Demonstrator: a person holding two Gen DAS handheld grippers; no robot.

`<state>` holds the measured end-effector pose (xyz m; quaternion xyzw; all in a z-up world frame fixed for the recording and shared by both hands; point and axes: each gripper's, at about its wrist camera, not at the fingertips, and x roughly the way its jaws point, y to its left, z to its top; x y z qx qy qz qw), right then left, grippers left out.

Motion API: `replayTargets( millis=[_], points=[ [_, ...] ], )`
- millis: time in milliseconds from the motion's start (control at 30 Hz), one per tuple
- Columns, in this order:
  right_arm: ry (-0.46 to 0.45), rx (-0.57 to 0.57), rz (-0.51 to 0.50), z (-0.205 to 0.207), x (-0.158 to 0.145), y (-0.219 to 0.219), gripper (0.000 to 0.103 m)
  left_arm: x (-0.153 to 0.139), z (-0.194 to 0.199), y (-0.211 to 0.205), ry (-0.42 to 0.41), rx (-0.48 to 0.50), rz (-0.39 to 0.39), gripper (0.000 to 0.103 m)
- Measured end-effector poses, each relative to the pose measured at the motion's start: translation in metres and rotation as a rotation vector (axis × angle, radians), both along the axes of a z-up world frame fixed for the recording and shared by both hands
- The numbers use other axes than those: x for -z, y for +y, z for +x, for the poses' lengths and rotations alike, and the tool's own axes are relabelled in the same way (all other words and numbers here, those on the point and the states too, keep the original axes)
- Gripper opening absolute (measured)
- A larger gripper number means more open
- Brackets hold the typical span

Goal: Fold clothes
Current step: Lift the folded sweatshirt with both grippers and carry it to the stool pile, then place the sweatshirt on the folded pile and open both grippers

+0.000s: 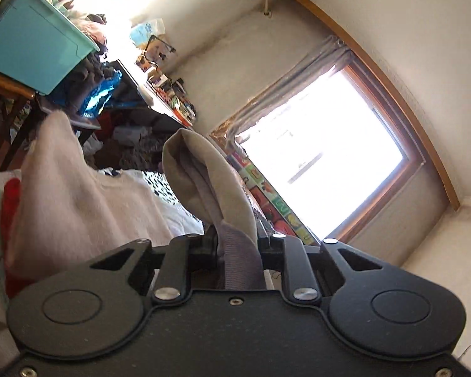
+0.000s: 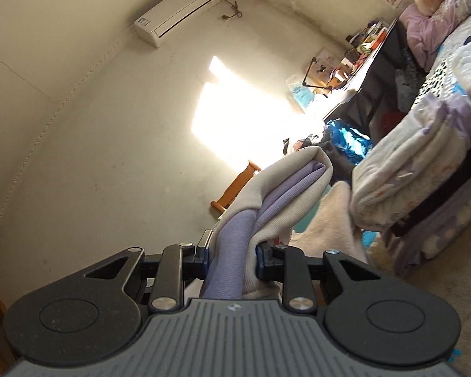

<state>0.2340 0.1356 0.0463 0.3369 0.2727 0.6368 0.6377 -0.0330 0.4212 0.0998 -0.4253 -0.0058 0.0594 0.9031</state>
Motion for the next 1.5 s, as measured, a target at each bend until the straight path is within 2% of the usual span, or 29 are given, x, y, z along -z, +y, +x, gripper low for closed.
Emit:
replayTargets(
  millis=[133, 233, 267, 300, 333, 400, 433, 467, 533, 600, 667, 733, 833, 1000, 1067, 1133, 1167, 1333, 1433, 1500],
  points=[
    [0.017, -0.061, 0.041, 0.018, -0.026, 0.055, 0.028, -0.018, 0.007, 0.043, -0.029, -0.053, -0.016, 0.017],
    [0.035, -0.089, 0.067, 0.033, -0.040, 0.089, 0.028, -0.012, 0.021, 0.071, -0.023, -0.079, -0.055, 0.017],
    [0.035, -0.090, 0.067, 0.038, -0.040, 0.097, 0.028, -0.004, 0.026, 0.078, 0.002, -0.096, -0.061, 0.018],
    [0.037, -0.085, 0.059, 0.043, -0.039, 0.105, 0.028, 0.006, 0.031, 0.083, 0.030, -0.111, -0.064, 0.026],
    [0.041, -0.044, 0.001, 0.048, -0.025, 0.113, 0.028, 0.017, 0.034, 0.085, 0.067, -0.120, -0.057, 0.032],
    [0.049, 0.034, -0.124, 0.059, 0.005, 0.129, 0.048, 0.040, 0.040, 0.087, 0.139, -0.139, -0.044, 0.032],
    [0.047, 0.039, -0.265, 0.061, 0.029, 0.142, 0.056, 0.051, 0.043, 0.089, 0.175, -0.148, -0.037, 0.034],
    [0.008, 0.055, -0.414, 0.060, 0.050, 0.153, 0.049, 0.063, 0.046, 0.090, 0.212, -0.158, -0.030, 0.035],
    [-0.034, 0.082, -0.412, 0.052, 0.068, 0.149, 0.050, 0.082, 0.052, 0.092, 0.275, -0.170, -0.016, 0.047],
    [0.019, 0.086, -0.334, 0.050, 0.070, 0.136, 0.050, 0.076, 0.053, 0.089, 0.279, -0.144, 0.000, 0.054],
    [-0.028, 0.106, -0.352, 0.042, 0.064, 0.132, 0.051, 0.070, 0.052, 0.084, 0.296, -0.162, 0.031, 0.056],
    [-0.076, 0.119, -0.365, 0.033, 0.056, 0.128, 0.053, 0.066, 0.048, 0.078, 0.312, -0.169, 0.066, 0.063],
    [-0.093, 0.133, -0.383, 0.027, 0.047, 0.120, 0.056, 0.064, 0.037, 0.066, 0.321, -0.168, 0.088, 0.065],
    [-0.132, 0.143, -0.419, 0.017, 0.038, 0.107, 0.071, 0.063, 0.013, 0.043, 0.329, -0.180, 0.121, 0.068],
    [-0.148, 0.146, -0.433, 0.012, 0.034, 0.101, 0.076, 0.060, 0.006, 0.030, 0.341, -0.182, 0.138, 0.073],
    [-0.154, 0.151, -0.446, 0.006, 0.030, 0.090, 0.088, 0.059, 0.002, 0.017, 0.357, -0.182, 0.155, 0.085],
    [-0.153, 0.155, -0.447, 0.001, 0.028, 0.081, 0.094, 0.058, -0.001, 0.011, 0.365, -0.182, 0.164, 0.086],
    [-0.130, 0.164, -0.443, -0.023, 0.017, 0.041, 0.102, 0.054, -0.013, -0.021, 0.405, -0.183, 0.207, 0.093],
    [-0.124, 0.181, -0.470, -0.038, 0.010, 0.021, 0.103, 0.051, -0.020, -0.040, 0.429, -0.183, 0.234, 0.103],
    [-0.131, 0.197, -0.502, -0.049, 0.004, 0.009, 0.103, 0.047, -0.022, -0.053, 0.468, -0.191, 0.254, 0.103]
  ],
)
